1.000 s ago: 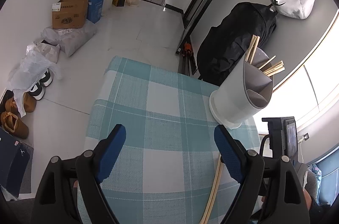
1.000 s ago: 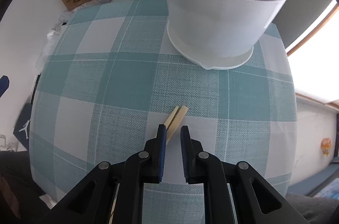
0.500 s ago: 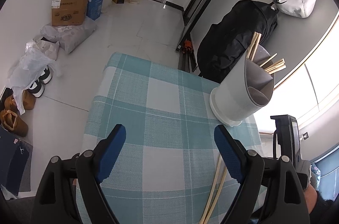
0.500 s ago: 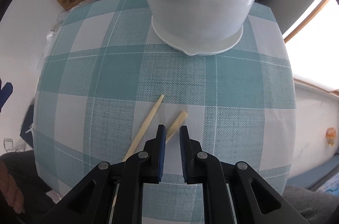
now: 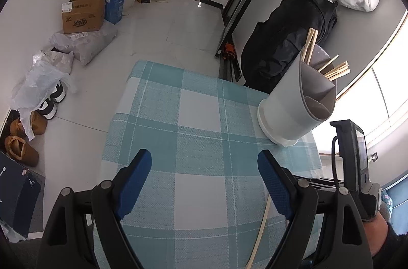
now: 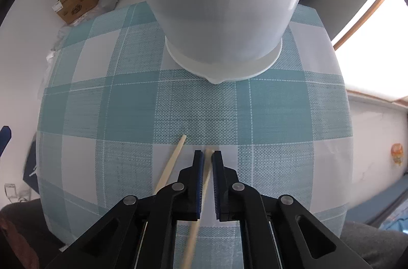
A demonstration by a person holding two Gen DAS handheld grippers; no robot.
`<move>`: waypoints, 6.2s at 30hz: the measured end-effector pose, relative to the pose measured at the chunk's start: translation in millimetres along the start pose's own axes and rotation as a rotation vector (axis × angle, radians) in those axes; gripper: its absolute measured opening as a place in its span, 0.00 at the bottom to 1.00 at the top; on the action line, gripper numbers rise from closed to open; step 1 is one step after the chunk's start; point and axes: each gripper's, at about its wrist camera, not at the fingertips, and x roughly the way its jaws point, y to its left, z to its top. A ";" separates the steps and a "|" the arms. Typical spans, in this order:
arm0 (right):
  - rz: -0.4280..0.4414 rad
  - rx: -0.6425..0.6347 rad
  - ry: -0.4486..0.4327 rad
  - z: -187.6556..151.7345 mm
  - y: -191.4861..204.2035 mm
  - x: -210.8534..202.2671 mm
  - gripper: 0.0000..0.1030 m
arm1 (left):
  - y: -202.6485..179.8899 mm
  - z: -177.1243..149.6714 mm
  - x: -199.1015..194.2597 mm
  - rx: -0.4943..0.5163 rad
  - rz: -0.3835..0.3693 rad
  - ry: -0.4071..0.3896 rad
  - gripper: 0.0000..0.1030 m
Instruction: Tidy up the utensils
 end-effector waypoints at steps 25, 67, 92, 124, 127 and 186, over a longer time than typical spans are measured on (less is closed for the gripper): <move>0.355 0.281 -0.676 -36.3 -123.7 -133.5 0.05 | -119.4 -33.3 87.3 0.434 0.039 0.379 0.79; 0.338 0.121 -0.793 -79.3 -112.9 -164.4 0.04 | -129.0 -8.9 -23.9 0.355 0.001 -0.077 0.01; 0.355 0.004 -0.780 -50.7 -69.0 -214.6 0.04 | -153.6 41.4 -76.4 0.303 -0.160 -0.273 0.01; 0.327 -0.069 -0.861 100.5 -82.3 -280.8 0.04 | -194.9 152.5 -42.5 0.411 -0.113 -0.306 0.01; 0.320 -0.072 -0.849 109.1 -83.2 -269.0 0.04 | -191.8 151.9 -29.9 0.419 -0.124 -0.288 0.01; 0.361 -0.094 -0.950 -31.3 -72.6 -276.8 0.83 | -164.8 77.7 -116.2 0.391 -0.024 -0.452 0.93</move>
